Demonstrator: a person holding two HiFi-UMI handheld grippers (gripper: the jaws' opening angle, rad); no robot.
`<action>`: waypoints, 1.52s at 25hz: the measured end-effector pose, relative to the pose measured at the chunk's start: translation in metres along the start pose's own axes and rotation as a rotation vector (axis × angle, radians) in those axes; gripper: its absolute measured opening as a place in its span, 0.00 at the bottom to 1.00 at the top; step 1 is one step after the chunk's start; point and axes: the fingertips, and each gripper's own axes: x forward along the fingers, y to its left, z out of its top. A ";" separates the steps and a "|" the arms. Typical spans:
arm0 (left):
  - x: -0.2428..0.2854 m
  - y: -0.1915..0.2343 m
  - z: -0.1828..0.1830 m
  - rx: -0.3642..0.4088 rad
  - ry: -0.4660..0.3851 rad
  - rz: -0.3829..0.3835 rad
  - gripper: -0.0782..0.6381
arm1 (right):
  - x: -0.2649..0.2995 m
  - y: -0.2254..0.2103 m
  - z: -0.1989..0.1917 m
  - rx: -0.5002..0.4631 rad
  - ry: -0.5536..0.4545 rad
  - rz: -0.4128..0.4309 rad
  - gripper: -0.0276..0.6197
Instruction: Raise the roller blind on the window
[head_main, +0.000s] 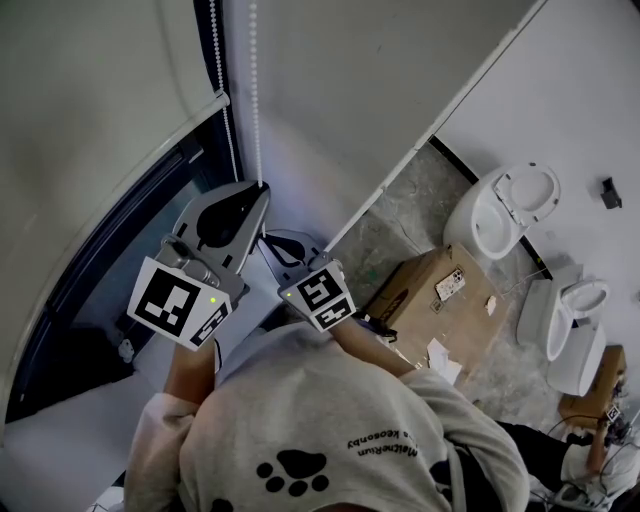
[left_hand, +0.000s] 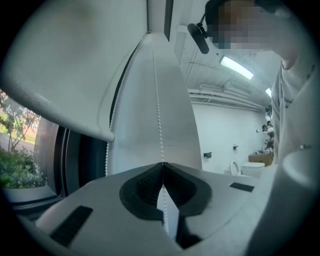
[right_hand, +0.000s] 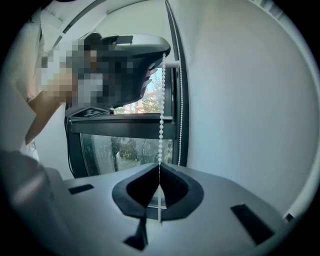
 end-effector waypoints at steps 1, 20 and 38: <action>-0.001 -0.001 0.000 -0.018 -0.008 -0.012 0.12 | 0.000 0.000 0.000 0.002 0.000 0.001 0.06; -0.001 -0.002 -0.001 -0.071 -0.032 -0.052 0.12 | -0.024 -0.004 0.024 0.013 -0.066 -0.015 0.26; 0.001 -0.006 -0.030 -0.139 -0.019 -0.066 0.12 | -0.110 -0.010 0.190 -0.053 -0.401 -0.071 0.20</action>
